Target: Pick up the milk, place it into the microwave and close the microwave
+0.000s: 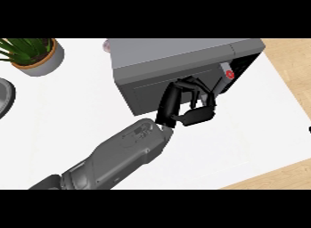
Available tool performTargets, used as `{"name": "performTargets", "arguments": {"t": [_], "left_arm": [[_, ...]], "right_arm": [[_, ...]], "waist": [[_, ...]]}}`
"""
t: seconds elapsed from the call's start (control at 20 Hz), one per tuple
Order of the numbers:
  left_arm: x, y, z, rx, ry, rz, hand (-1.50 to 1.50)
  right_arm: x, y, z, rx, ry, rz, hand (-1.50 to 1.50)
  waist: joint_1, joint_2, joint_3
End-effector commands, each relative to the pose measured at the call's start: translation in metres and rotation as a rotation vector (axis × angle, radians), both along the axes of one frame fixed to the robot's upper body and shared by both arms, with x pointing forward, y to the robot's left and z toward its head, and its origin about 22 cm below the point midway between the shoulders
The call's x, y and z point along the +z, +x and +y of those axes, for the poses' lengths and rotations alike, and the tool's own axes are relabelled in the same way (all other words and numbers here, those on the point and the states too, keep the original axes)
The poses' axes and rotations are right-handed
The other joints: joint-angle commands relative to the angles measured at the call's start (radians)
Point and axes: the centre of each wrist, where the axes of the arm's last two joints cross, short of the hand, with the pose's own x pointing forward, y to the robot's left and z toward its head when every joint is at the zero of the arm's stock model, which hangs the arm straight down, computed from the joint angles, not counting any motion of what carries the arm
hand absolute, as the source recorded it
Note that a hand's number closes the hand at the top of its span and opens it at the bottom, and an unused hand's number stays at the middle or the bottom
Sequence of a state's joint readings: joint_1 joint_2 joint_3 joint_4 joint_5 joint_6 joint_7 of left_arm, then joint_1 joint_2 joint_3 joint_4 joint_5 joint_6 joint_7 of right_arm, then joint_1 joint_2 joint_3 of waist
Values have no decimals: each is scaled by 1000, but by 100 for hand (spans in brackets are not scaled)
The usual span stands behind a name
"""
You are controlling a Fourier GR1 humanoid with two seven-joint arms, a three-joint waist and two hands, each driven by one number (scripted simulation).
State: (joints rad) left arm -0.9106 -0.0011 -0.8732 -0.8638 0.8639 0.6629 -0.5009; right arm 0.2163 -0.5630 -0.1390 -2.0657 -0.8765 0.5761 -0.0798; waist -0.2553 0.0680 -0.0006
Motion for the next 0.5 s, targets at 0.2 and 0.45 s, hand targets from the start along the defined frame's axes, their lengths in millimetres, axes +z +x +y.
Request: {"name": "performTargets", "arguments": {"t": [0.2,0.45], "left_arm": [[3,29,14,138,0,17,150],[8,31,12,149,-23,1,150]], "right_arm": [[8,0,3,38,-8,-13,-150],[12,0,4,57,-18,-11,-150]], "waist": [[-8,25,-2],[-9,21,-2]]}}
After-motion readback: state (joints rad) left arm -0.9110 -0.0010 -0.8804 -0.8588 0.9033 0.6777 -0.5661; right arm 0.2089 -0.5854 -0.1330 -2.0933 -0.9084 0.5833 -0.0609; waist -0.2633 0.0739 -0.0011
